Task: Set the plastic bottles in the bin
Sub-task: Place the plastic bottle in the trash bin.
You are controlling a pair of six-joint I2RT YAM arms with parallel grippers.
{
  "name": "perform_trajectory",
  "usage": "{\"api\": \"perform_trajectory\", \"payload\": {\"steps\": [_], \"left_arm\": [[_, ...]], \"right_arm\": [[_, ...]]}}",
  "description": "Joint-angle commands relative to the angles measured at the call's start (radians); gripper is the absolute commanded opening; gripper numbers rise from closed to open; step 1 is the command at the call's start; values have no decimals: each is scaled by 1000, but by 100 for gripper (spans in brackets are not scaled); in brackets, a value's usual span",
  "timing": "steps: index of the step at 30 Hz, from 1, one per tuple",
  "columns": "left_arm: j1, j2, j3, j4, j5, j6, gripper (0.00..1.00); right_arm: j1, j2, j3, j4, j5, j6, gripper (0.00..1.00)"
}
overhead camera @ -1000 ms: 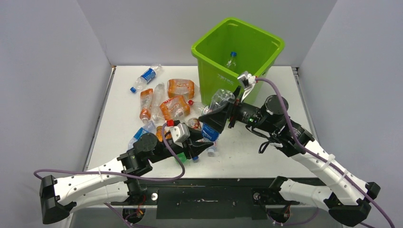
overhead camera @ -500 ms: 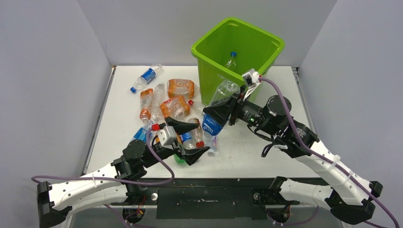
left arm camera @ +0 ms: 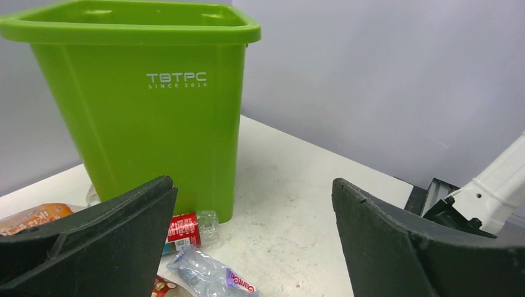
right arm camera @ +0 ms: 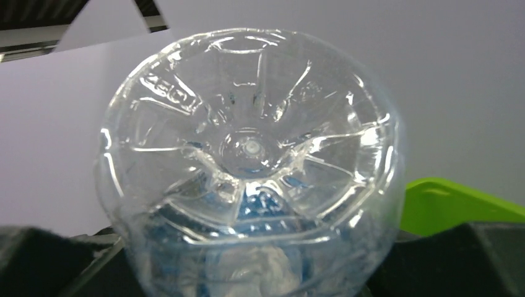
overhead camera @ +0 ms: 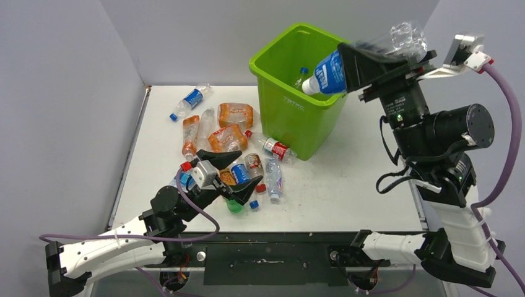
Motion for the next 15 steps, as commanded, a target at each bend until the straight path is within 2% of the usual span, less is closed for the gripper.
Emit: {"api": "perform_trajectory", "payload": {"steps": [1,6,8,11,15], "left_arm": [[-1,-15,0,43,-79,24,96],[-1,-25,3,36,-80,32,96],[-1,-25,5,31,-83,38,96],[-1,-24,7,23,-94,39,96],[-3,-23,5,21,-114,78,96]], "right_arm": [[1,139,102,117,322,-233,5],[-11,327,316,189,498,-416,5],[-71,408,405,178,513,-436,5],[-253,494,468,106,457,-313,5],[-523,536,430,11,226,-7,5]]}}
